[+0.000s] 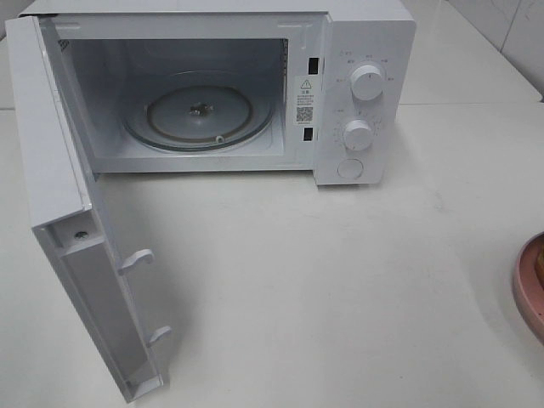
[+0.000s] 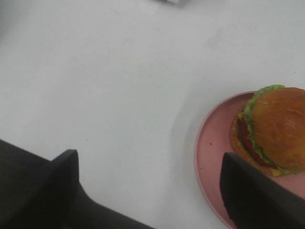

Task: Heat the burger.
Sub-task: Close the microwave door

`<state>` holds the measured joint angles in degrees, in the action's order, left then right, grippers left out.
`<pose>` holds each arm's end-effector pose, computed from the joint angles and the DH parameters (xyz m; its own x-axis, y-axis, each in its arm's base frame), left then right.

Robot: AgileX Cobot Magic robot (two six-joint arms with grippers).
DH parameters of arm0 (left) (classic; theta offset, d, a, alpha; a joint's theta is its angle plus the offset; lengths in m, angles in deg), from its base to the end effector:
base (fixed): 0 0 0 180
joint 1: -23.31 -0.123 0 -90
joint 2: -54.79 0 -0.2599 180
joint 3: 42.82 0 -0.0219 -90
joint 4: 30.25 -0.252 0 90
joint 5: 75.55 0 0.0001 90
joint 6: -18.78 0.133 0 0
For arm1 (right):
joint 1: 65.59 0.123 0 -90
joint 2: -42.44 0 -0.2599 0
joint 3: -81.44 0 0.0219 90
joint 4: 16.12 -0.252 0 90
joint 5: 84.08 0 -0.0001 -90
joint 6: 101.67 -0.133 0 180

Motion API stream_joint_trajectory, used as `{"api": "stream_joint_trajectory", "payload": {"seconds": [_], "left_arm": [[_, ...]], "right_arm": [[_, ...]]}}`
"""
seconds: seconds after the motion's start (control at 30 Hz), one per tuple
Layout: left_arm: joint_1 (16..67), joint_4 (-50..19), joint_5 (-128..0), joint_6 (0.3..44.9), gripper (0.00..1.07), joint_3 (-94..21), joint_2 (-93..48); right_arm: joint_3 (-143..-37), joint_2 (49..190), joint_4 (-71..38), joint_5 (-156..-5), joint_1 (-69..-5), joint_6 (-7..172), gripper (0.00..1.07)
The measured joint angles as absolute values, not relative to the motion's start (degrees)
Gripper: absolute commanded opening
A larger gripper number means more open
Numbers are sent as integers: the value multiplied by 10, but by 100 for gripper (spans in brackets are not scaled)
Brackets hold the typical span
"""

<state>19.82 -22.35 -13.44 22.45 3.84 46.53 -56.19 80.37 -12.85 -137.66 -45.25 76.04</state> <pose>0.0551 -0.0128 0.2635 -0.4501 -0.0282 -0.8925 0.0475 0.9973 -0.0555 0.1292 0.0414 0.2547 -0.6513 -0.2350 -0.7215 -0.3122 0.9496 -0.0274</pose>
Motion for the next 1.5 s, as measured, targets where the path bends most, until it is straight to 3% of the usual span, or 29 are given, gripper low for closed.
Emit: {"api": "stream_joint_trajectory", "payload": {"seconds": [0.17,0.5,0.9,1.5], "left_arm": [[198,-223,-134,224,100,38,465],[198,-223,-134,224,100,38,465],[198,-223,-134,224,100,38,465],[198,-223,-134,224,100,38,465]], "right_arm": [[-541,701,-139,-1377,-521,783,76],[-518,585,-156,-1395,-579,783,76],[-506,508,-161,-1412,-620,783,76],[-506,508,-166,-1412,-621,783,76]]}}
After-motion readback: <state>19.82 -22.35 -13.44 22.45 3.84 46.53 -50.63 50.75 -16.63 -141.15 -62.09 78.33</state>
